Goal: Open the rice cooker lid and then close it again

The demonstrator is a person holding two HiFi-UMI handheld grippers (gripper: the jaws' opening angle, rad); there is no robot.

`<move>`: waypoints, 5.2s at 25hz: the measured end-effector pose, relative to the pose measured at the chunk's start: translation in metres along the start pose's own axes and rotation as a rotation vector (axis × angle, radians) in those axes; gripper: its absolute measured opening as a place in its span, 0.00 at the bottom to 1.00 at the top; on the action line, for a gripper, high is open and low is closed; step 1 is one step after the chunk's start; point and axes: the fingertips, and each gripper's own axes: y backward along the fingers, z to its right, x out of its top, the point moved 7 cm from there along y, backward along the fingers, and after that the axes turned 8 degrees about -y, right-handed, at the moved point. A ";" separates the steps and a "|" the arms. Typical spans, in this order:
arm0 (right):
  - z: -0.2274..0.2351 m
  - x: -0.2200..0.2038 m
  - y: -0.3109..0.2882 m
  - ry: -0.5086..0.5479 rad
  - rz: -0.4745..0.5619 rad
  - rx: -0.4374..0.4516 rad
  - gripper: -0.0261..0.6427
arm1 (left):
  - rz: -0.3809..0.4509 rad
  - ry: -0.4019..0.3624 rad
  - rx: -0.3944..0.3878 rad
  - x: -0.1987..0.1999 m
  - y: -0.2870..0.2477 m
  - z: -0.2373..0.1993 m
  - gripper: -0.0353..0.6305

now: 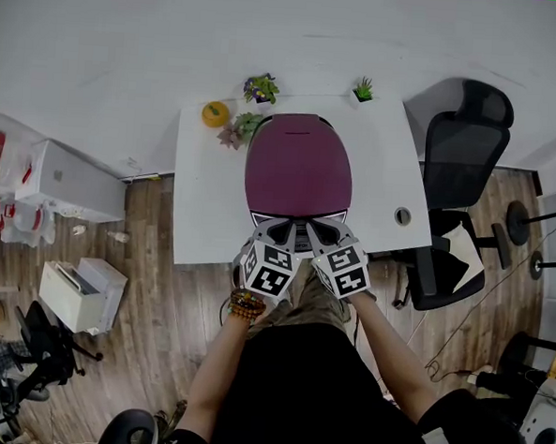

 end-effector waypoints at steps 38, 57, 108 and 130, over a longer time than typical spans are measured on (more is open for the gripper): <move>0.003 0.002 -0.001 -0.059 0.032 0.010 0.08 | 0.042 0.019 0.030 0.001 0.001 -0.003 0.09; 0.005 0.035 0.051 0.053 0.334 -0.093 0.10 | 0.518 0.078 0.186 0.017 0.049 -0.025 0.09; 0.041 0.115 0.056 0.205 0.361 -0.087 0.33 | 0.564 -0.021 0.279 0.059 0.071 -0.102 0.25; 0.077 0.182 0.030 0.290 0.308 -0.130 0.43 | 0.550 -0.019 0.239 0.080 0.054 -0.162 0.34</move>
